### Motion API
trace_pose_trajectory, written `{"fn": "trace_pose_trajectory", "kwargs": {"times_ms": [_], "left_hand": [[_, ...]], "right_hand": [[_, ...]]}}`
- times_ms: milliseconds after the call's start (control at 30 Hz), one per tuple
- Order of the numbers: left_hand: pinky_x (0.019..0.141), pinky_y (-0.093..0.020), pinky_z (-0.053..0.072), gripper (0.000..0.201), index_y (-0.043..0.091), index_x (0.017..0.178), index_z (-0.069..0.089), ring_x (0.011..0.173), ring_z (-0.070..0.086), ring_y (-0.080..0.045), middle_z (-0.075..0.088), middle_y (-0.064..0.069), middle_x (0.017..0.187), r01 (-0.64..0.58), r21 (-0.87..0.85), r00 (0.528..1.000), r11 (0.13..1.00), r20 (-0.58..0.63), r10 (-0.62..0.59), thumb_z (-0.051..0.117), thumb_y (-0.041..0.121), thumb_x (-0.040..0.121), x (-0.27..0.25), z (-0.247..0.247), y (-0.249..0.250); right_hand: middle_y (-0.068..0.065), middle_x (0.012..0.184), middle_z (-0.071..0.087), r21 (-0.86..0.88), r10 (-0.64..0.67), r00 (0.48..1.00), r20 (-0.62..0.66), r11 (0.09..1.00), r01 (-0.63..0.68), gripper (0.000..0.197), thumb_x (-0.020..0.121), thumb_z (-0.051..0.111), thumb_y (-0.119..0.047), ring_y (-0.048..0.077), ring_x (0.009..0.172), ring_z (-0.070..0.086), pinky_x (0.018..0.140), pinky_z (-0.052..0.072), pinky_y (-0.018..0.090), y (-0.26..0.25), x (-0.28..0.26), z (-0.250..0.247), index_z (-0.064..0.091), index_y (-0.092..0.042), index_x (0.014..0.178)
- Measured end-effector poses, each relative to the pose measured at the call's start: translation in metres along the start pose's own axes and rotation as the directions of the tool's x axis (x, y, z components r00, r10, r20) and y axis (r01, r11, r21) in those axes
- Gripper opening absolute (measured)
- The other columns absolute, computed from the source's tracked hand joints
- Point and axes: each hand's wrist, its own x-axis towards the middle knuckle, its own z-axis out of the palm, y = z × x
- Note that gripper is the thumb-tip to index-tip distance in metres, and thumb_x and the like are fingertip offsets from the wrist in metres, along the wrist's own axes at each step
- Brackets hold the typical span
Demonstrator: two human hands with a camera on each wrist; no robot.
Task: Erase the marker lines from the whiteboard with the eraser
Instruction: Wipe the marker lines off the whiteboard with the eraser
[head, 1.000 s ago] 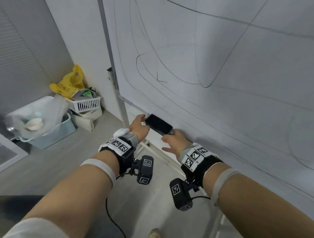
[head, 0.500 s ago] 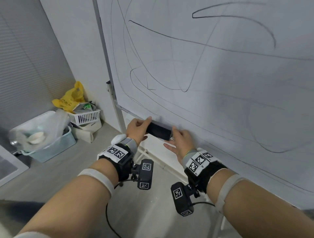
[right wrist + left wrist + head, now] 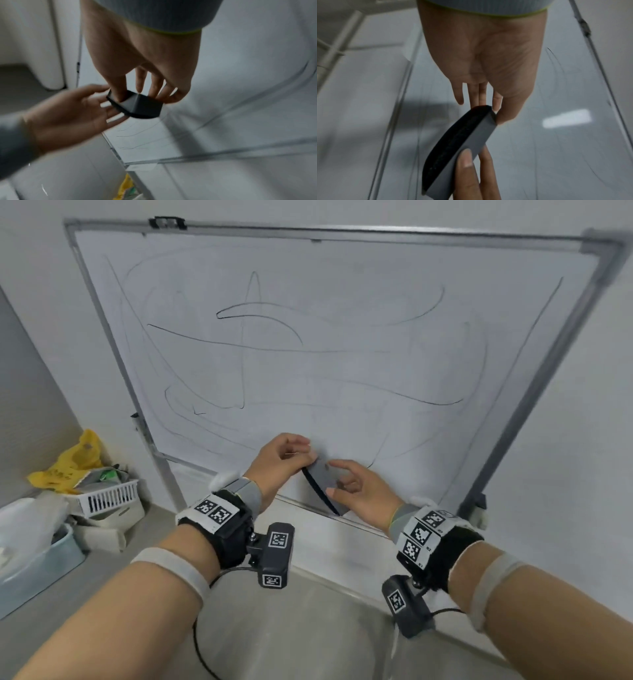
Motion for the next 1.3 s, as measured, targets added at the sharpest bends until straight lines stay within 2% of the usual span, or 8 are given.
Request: {"fn": "trace_pose_trajectory", "kwargs": {"times_ms": [133,433,533,633,800,1000,1200,1300], "left_hand": [[0.098,-0.029,0.049,0.023,0.021,0.108,0.064,0.114,0.06,-0.015,0.063,-0.002,0.121,-0.258,0.215,0.961,0.942,-0.043,0.273,0.067,0.011,0.088,0.007,0.057,0.061],[0.112,-0.038,0.029,0.057,0.025,0.142,0.052,0.144,0.031,-0.029,0.039,-0.006,0.152,-0.677,0.642,0.577,0.359,0.161,0.801,0.048,0.023,0.085,0.051,0.136,0.215],[0.123,-0.045,0.01,0.053,0.03,0.15,0.04,0.153,0.016,-0.025,0.032,-0.001,0.161,-0.631,0.74,0.612,0.235,0.288,0.736,0.038,0.027,0.097,0.075,0.157,0.244],[0.124,-0.048,0.002,0.045,0.035,0.138,0.052,0.141,0.037,-0.021,0.053,0.007,0.143,-0.606,0.766,0.638,0.214,0.307,0.706,0.026,0.03,0.102,0.087,0.168,0.253],[0.124,-0.043,0.001,0.042,0.034,0.122,0.061,0.126,0.047,-0.022,0.063,0.009,0.118,-0.608,0.739,0.622,0.288,0.219,0.751,0.026,0.027,0.1,0.099,0.172,0.25],[0.124,-0.04,0.001,0.032,0.026,0.106,0.061,0.118,0.049,-0.023,0.063,0.009,0.095,-0.599,0.703,0.629,0.382,0.119,0.768,0.03,0.026,0.098,0.103,0.187,0.251],[0.124,-0.042,0.001,0.031,0.023,0.1,0.061,0.115,0.05,-0.025,0.067,0.006,0.091,-0.58,0.687,0.645,0.436,0.062,0.761,0.031,0.026,0.094,0.106,0.189,0.25],[0.124,-0.041,0.0,0.027,0.021,0.095,0.058,0.112,0.05,-0.026,0.067,0.004,0.089,-0.562,0.698,0.645,0.445,0.032,0.764,0.033,0.028,0.093,0.104,0.199,0.25]], "right_hand": [[-0.001,0.117,0.06,-0.573,-0.284,0.938,-0.201,0.81,0.123,0.058,0.087,0.069,-0.034,0.024,0.107,0.054,0.096,0.046,0.041,0.009,-0.023,-0.066,0.05,-0.031,0.141],[0.005,0.12,0.053,-0.95,-0.794,0.534,-0.291,0.305,-0.065,0.07,0.08,0.072,-0.024,0.031,0.106,0.047,0.086,0.037,0.042,-0.074,-0.031,-0.188,0.048,-0.026,0.146],[0.006,0.128,0.053,-0.949,-0.847,0.429,-0.313,0.267,-0.165,0.073,0.077,0.07,-0.021,0.033,0.112,0.046,0.088,0.036,0.043,-0.104,-0.022,-0.211,0.046,-0.022,0.146],[0.008,0.127,0.055,-0.944,-0.867,0.38,-0.321,0.26,-0.204,0.071,0.076,0.07,-0.019,0.033,0.112,0.045,0.085,0.037,0.043,-0.102,-0.013,-0.21,0.05,-0.017,0.143],[0.008,0.115,0.058,-0.992,-0.792,0.608,0.06,-0.115,-0.052,0.07,0.074,0.074,-0.012,0.031,0.103,0.05,0.084,0.041,0.043,-0.043,-0.02,-0.198,0.054,-0.017,0.142],[0.012,0.112,0.058,-0.955,-0.916,0.282,-0.286,0.251,-0.155,0.072,0.074,0.072,-0.013,0.028,0.101,0.042,0.081,0.034,0.038,-0.095,-0.016,-0.242,0.055,-0.014,0.144],[0.008,0.109,0.059,-0.999,-0.901,0.434,-0.011,-0.008,-0.041,0.071,0.075,0.075,-0.006,0.03,0.099,0.049,0.08,0.041,0.041,-0.035,-0.024,-0.227,0.058,-0.018,0.143],[0.009,0.11,0.059,-0.996,-0.924,0.372,-0.092,0.081,-0.047,0.074,0.075,0.075,-0.01,0.031,0.1,0.047,0.079,0.04,0.041,-0.065,-0.024,-0.247,0.055,-0.018,0.145]]}}
